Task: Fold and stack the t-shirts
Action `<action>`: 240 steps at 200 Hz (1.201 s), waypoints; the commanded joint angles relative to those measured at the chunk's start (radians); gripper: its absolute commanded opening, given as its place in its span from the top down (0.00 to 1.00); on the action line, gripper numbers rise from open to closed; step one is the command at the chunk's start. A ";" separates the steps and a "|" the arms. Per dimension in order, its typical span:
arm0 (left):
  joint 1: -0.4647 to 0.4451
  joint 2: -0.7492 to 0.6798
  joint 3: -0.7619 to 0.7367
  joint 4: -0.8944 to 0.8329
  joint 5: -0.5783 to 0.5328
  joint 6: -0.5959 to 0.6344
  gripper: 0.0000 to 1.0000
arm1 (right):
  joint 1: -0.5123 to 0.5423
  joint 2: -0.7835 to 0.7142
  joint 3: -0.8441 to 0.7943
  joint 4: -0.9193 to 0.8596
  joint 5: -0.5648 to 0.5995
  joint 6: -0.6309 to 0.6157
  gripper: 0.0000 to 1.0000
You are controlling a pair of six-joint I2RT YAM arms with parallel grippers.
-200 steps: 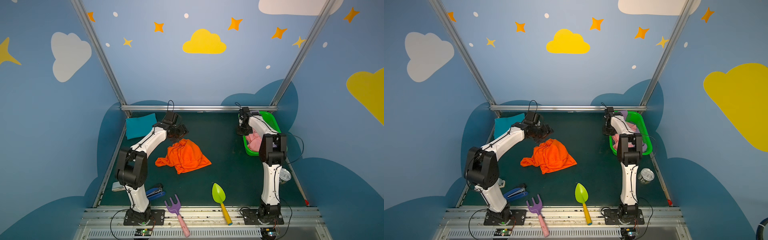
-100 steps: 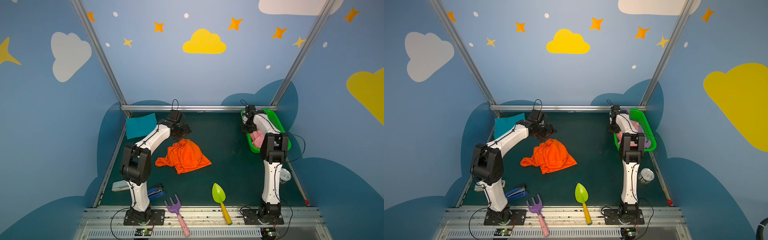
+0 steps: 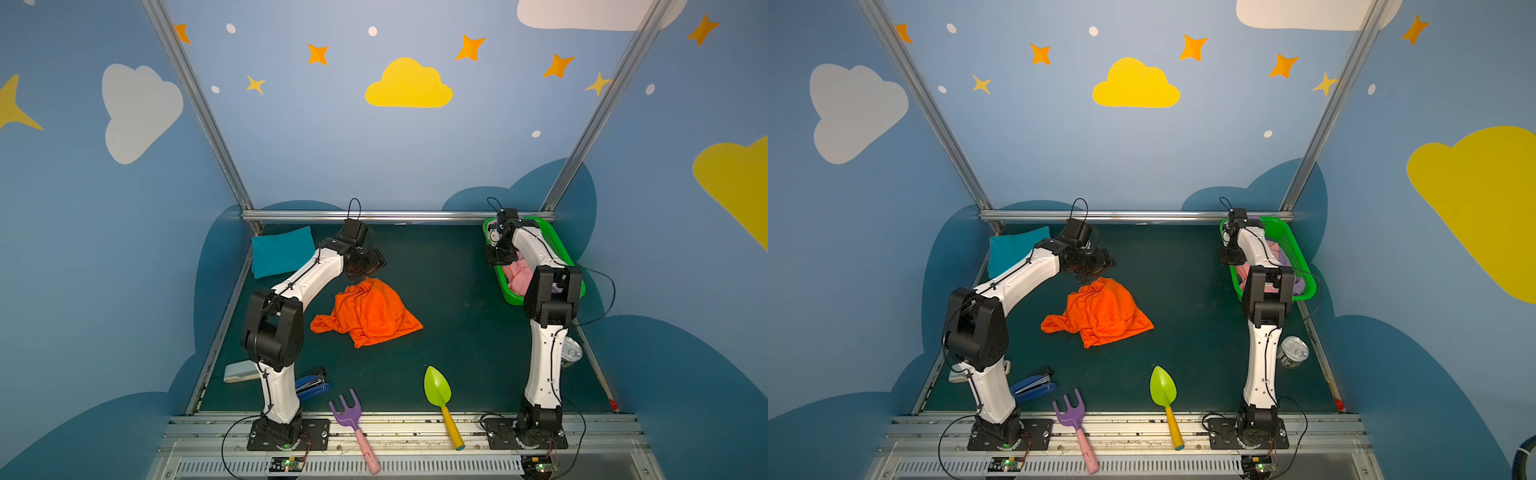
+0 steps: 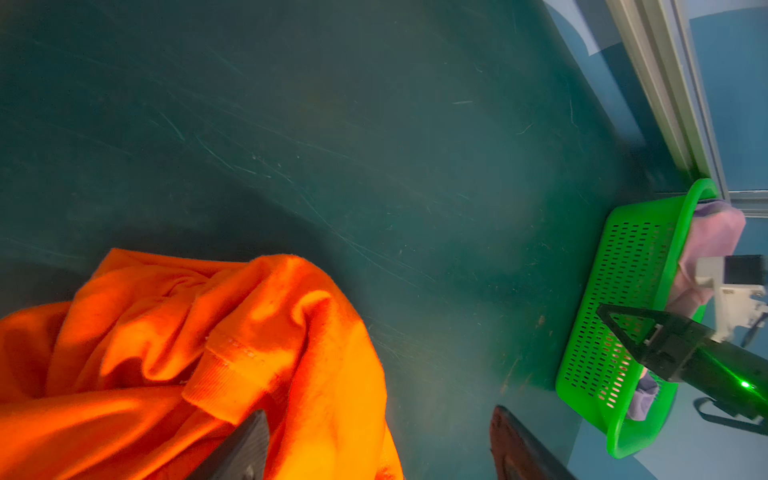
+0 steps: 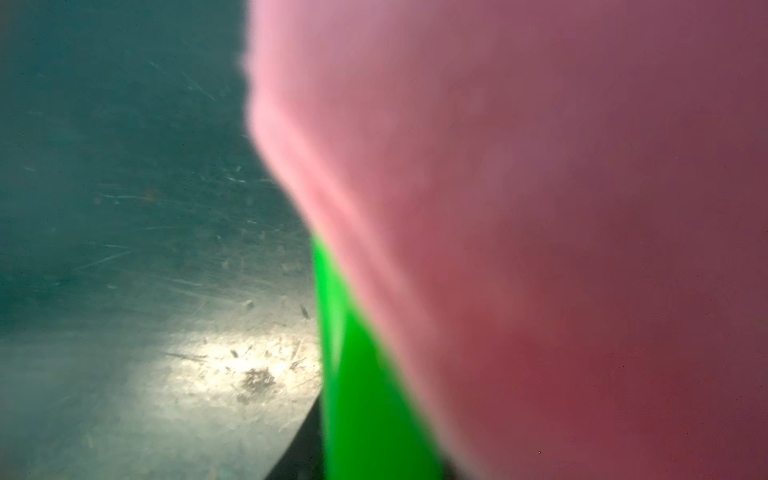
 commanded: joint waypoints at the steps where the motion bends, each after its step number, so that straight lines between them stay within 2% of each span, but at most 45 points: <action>1: -0.021 -0.080 -0.026 -0.033 -0.039 0.011 0.16 | 0.018 -0.171 -0.061 0.023 0.036 0.114 0.63; 43: -0.084 -0.225 -0.140 -0.071 -0.156 0.007 0.14 | 0.060 -0.542 -0.384 0.136 0.075 0.272 0.59; 57: -0.122 -0.271 -0.203 -0.075 -0.198 0.000 0.14 | 0.103 -0.674 -0.512 0.182 0.102 0.298 0.53; 96: -0.260 -0.357 -0.390 -0.083 -0.346 -0.075 0.14 | 0.240 -0.984 -0.866 0.340 -0.041 0.270 0.50; 109: -0.304 -0.367 -0.450 -0.068 -0.380 -0.101 0.18 | 0.288 -1.074 -0.967 0.381 -0.080 0.262 0.49; 147: -0.396 -0.291 -0.523 -0.023 -0.488 -0.155 0.20 | 0.374 -1.331 -1.192 0.425 -0.194 0.332 0.48; 183: -0.399 -0.059 -0.378 -0.080 -0.548 -0.144 0.21 | 0.415 -1.507 -1.306 0.409 -0.241 0.409 0.46; 189: -0.400 -0.023 -0.343 -0.081 -0.552 -0.129 0.26 | 0.418 -1.525 -1.317 0.407 -0.238 0.420 0.46; 194: -0.401 0.006 -0.315 -0.086 -0.550 -0.118 0.36 | 0.420 -1.543 -1.326 0.404 -0.234 0.419 0.45; 204: -0.399 0.053 -0.247 -0.115 -0.549 -0.105 0.75 | 0.421 -1.564 -1.328 0.387 -0.221 0.419 0.46; 212: -0.400 0.076 -0.190 -0.150 -0.553 -0.099 0.94 | 0.423 -1.578 -1.321 0.366 -0.211 0.415 0.46; 240: -0.404 0.035 -0.032 -0.225 -0.558 -0.043 0.96 | 0.423 -1.598 -1.294 0.331 -0.185 0.395 0.45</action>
